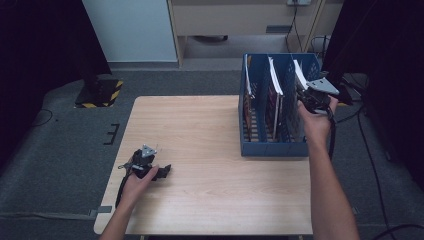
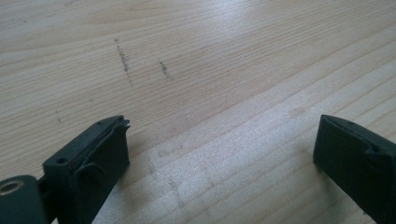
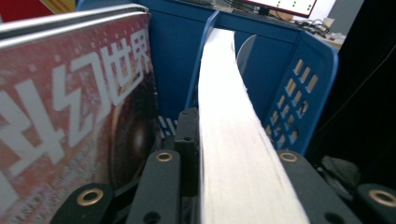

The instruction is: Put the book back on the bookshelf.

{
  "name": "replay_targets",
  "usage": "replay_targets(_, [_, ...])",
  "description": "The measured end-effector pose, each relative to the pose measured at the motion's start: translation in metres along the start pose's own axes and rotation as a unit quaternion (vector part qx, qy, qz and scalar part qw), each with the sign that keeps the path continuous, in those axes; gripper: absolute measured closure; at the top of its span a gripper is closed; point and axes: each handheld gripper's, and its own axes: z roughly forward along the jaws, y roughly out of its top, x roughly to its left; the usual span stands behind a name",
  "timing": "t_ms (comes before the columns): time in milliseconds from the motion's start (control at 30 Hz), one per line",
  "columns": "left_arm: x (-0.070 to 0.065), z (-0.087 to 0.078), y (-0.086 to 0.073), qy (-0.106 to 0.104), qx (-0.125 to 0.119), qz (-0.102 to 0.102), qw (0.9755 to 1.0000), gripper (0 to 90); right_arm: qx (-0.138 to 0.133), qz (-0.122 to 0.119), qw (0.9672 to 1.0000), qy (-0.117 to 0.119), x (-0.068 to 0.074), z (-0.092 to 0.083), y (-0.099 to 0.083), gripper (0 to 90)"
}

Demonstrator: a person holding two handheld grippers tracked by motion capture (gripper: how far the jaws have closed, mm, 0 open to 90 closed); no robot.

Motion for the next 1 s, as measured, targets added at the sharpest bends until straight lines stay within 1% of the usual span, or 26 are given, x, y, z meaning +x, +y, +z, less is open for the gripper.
replay_targets(100, [-0.0001, 0.0000, 0.0000, 0.000, 0.000, 0.000, 1.0000, 2.5, -0.003, 0.012, 0.9999, 0.011, 0.0007, -0.0007, 0.0001, 71.1])
replay_targets(167, [-0.0002, 0.0000, 0.0000, 0.001, 0.000, 0.000, 1.0000, 2.5, -0.010, 0.029, 0.9994, 0.019, -0.0006, -0.0016, 0.0006, 68.1])
replay_targets(233, [-0.0002, 0.0000, 0.0000, 0.001, 0.000, 0.000, 1.0000, 2.5, -0.017, 0.037, 0.9989, 0.022, -0.0016, -0.0026, 0.0018, 64.9])
replay_targets(267, [-0.0002, 0.0000, 0.0000, 0.001, 0.000, 0.000, 1.0000, 2.5, -0.017, 0.037, 0.9989, 0.022, -0.0016, -0.0026, 0.0018, 64.9])
replay_targets(300, [-0.0002, 0.0000, 0.0000, 0.001, 0.000, 0.000, 1.0000, 2.5, -0.017, 0.040, 0.9987, 0.025, -0.0021, -0.0032, 0.0028, 60.5])
replay_targets(367, [-0.0001, 0.0000, 0.0000, 0.000, 0.000, 0.000, 1.0000, 2.5, -0.018, 0.046, 0.9983, 0.030, -0.0029, -0.0030, 0.0027, 56.6])
replay_targets(567, [-0.0001, 0.0000, 0.0000, 0.000, 0.000, 0.000, 1.0000, 2.4, -0.019, 0.056, 0.9976, 0.035, -0.0044, -0.0046, 0.0009, 51.0])
replay_targets(967, [-0.0001, 0.0000, 0.0000, 0.000, 0.000, 0.000, 1.0000, 2.4, -0.021, 0.062, 0.9970, 0.040, -0.0044, -0.0054, 0.0004, 42.6])
replay_targets(1000, [-0.0001, 0.0000, 0.0000, 0.000, 0.000, 0.000, 1.0000, 2.4, -0.019, 0.067, 0.9967, 0.043, -0.0046, -0.0052, 0.0002, 40.3])
